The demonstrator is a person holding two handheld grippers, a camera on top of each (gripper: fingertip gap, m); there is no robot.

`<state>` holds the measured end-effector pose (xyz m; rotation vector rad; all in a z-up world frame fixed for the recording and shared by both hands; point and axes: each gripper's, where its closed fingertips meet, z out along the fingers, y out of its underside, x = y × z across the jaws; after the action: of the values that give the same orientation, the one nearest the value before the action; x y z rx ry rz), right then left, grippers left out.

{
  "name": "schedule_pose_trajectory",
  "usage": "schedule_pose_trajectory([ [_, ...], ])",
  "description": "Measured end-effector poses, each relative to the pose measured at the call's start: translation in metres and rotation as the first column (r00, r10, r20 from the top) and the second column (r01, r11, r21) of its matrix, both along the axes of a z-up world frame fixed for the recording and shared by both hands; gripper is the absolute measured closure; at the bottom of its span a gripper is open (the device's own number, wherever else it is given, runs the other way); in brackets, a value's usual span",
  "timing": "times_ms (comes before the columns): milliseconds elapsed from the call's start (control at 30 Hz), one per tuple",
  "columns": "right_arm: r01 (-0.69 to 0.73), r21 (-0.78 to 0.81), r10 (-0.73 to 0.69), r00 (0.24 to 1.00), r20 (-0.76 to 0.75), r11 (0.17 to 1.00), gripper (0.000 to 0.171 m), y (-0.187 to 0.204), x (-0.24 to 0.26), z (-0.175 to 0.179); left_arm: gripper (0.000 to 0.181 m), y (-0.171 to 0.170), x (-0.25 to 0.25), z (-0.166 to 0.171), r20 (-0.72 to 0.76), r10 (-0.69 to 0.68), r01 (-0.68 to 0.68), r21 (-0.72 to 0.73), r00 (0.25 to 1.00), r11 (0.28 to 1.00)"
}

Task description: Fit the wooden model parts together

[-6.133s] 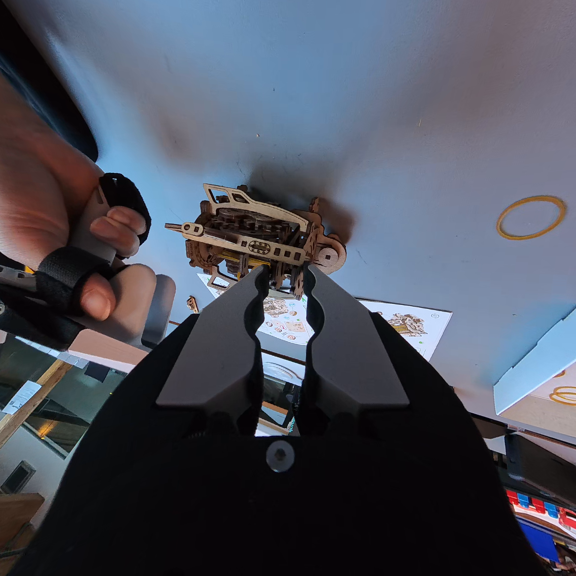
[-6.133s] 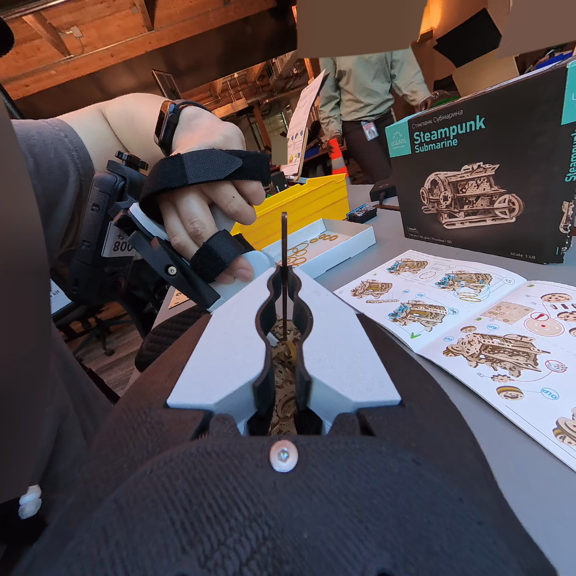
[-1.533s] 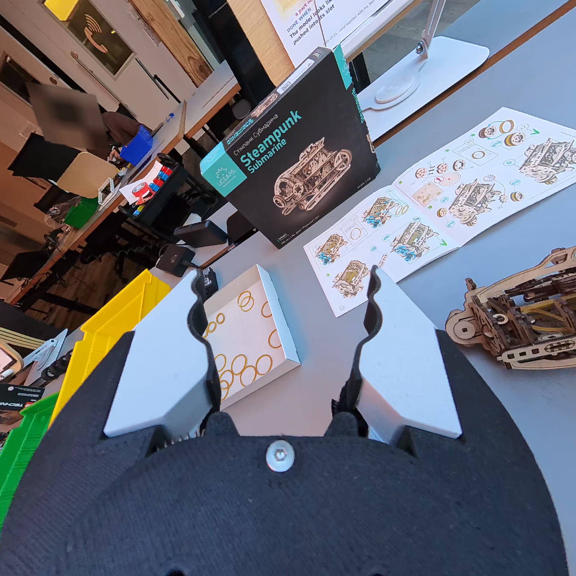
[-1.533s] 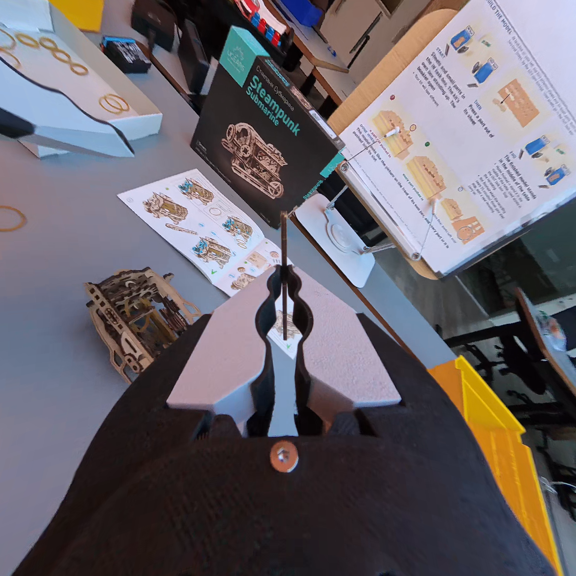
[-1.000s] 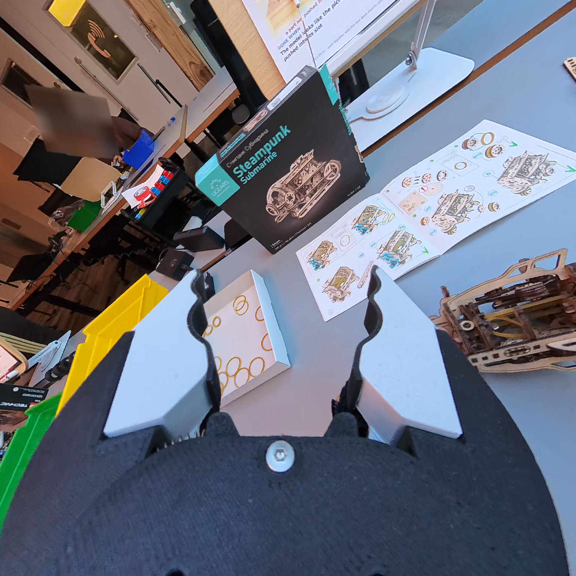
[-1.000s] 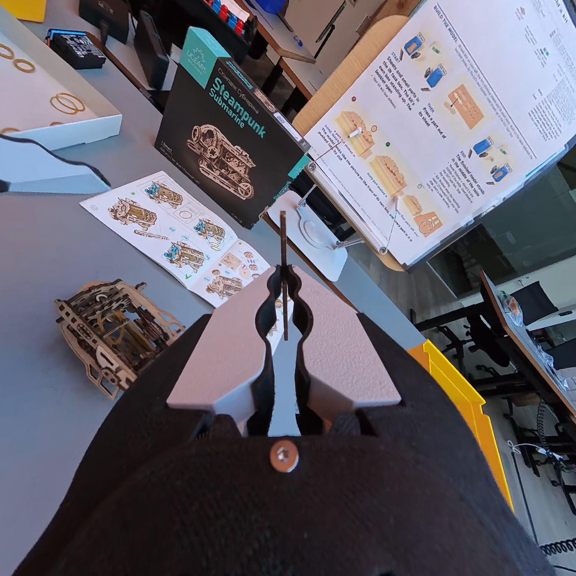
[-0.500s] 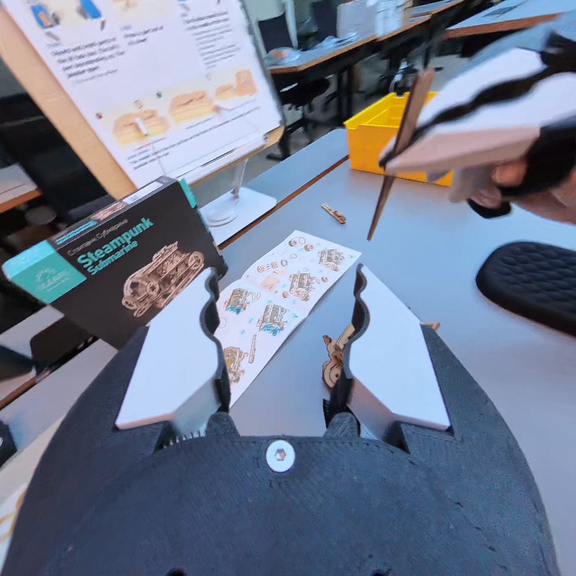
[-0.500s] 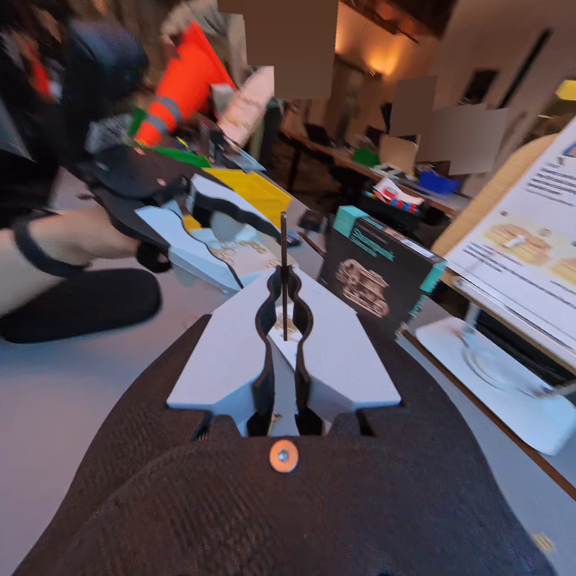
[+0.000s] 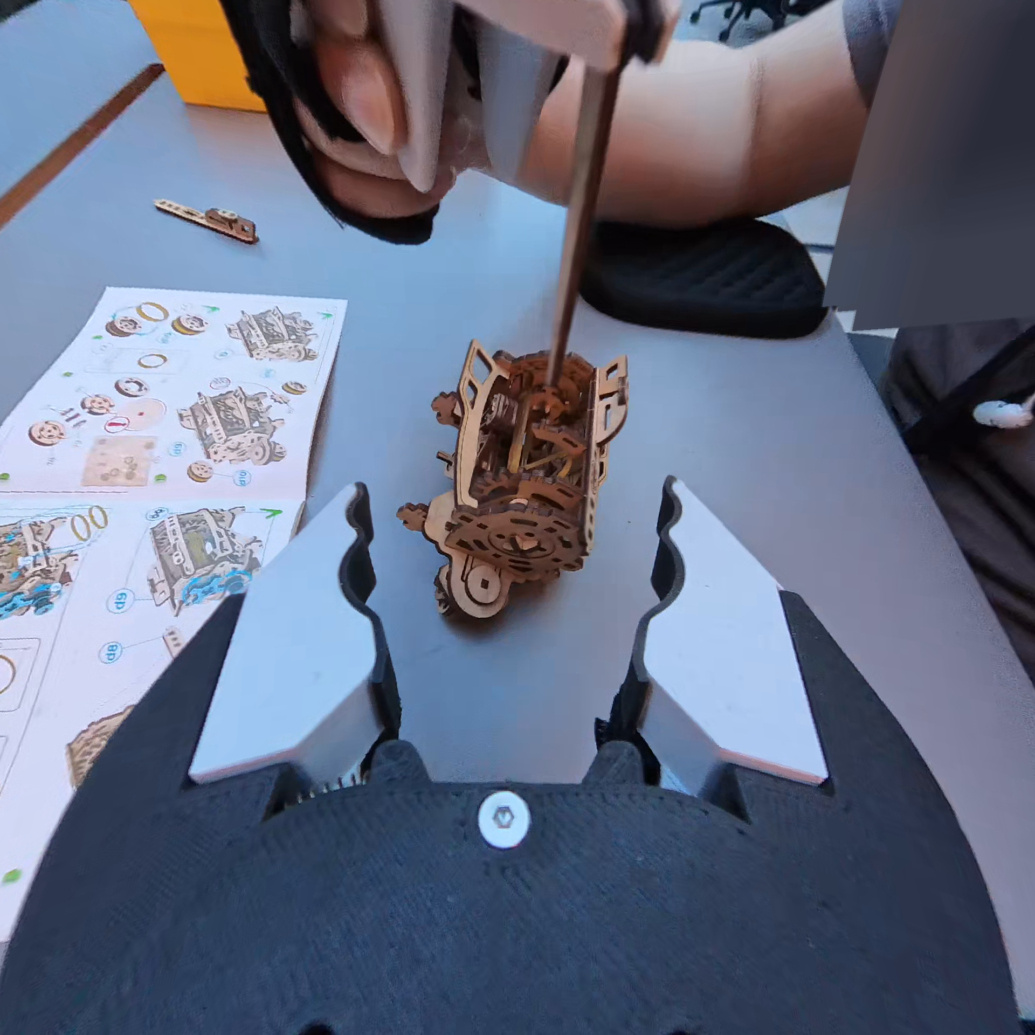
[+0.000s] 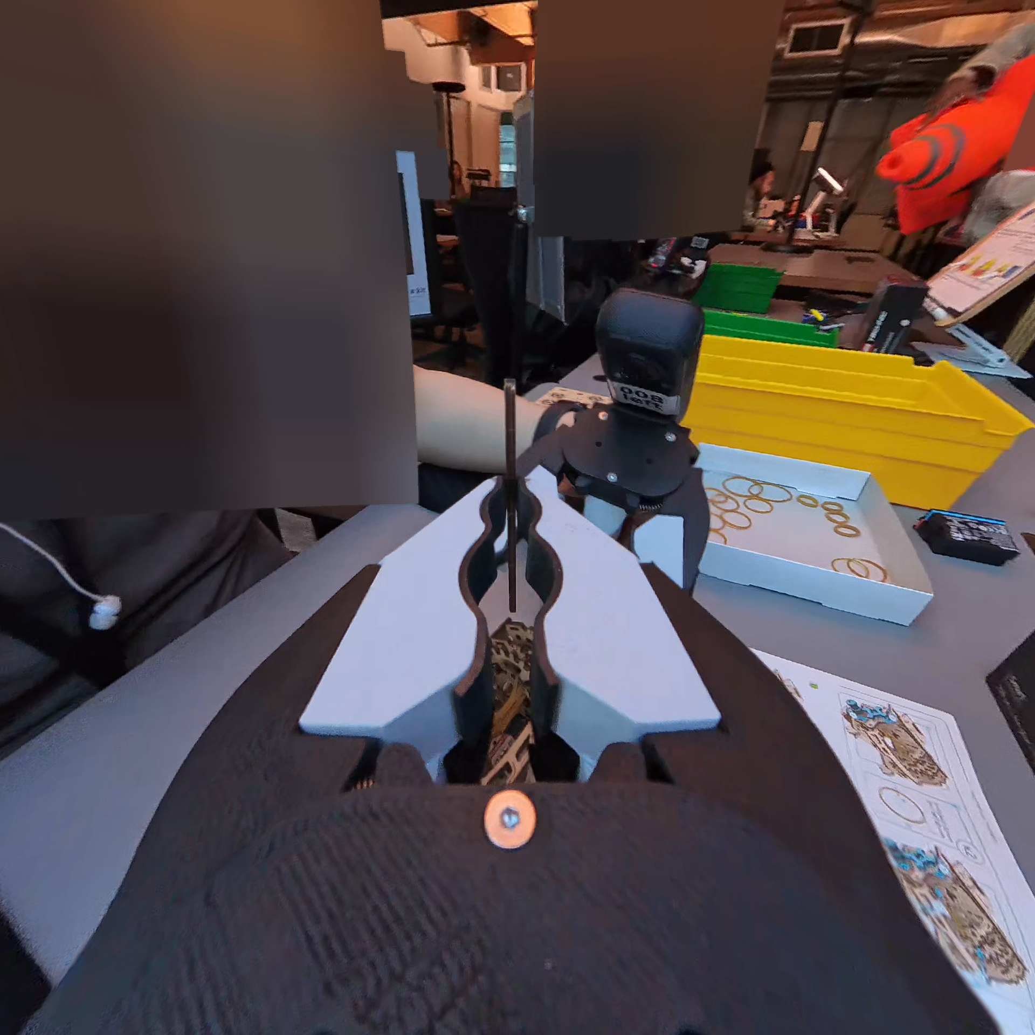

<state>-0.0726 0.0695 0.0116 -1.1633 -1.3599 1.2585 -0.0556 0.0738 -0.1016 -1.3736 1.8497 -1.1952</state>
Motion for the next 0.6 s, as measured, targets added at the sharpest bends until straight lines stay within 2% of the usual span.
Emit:
schedule_pose_trajectory([
  [100,-0.114,-0.025,0.113,0.993,-0.029,0.993,0.171,-0.006,-0.001,0.001,0.087,0.001,0.008,-0.003,0.024,-0.006,0.006,0.003,1.0,1.0],
  [233,-0.17,0.023,0.17,0.985,0.024,0.985,0.171,-0.003,-0.003,-0.013,0.095,0.001,0.013,-0.01,0.02,-0.025,0.024,0.052,0.999,0.998],
  [333,-0.194,-0.032,0.193,0.981,-0.014,0.981,0.171,0.005,0.0,-0.018,0.103,0.001,0.012,-0.017,-0.006,-0.045,0.046,0.073,0.999,0.996],
  [433,-0.211,-0.085,0.207,0.977,-0.057,0.974,0.171,0.01,0.006,-0.017,0.101,0.008,0.006,-0.021,-0.027,-0.023,0.025,0.078,0.999,0.997],
  [600,-0.181,-0.084,0.184,0.982,0.03,0.98,0.171,0.015,0.006,-0.036,0.106,0.029,-0.003,-0.019,-0.009,0.074,-0.073,0.114,0.997,0.991],
])
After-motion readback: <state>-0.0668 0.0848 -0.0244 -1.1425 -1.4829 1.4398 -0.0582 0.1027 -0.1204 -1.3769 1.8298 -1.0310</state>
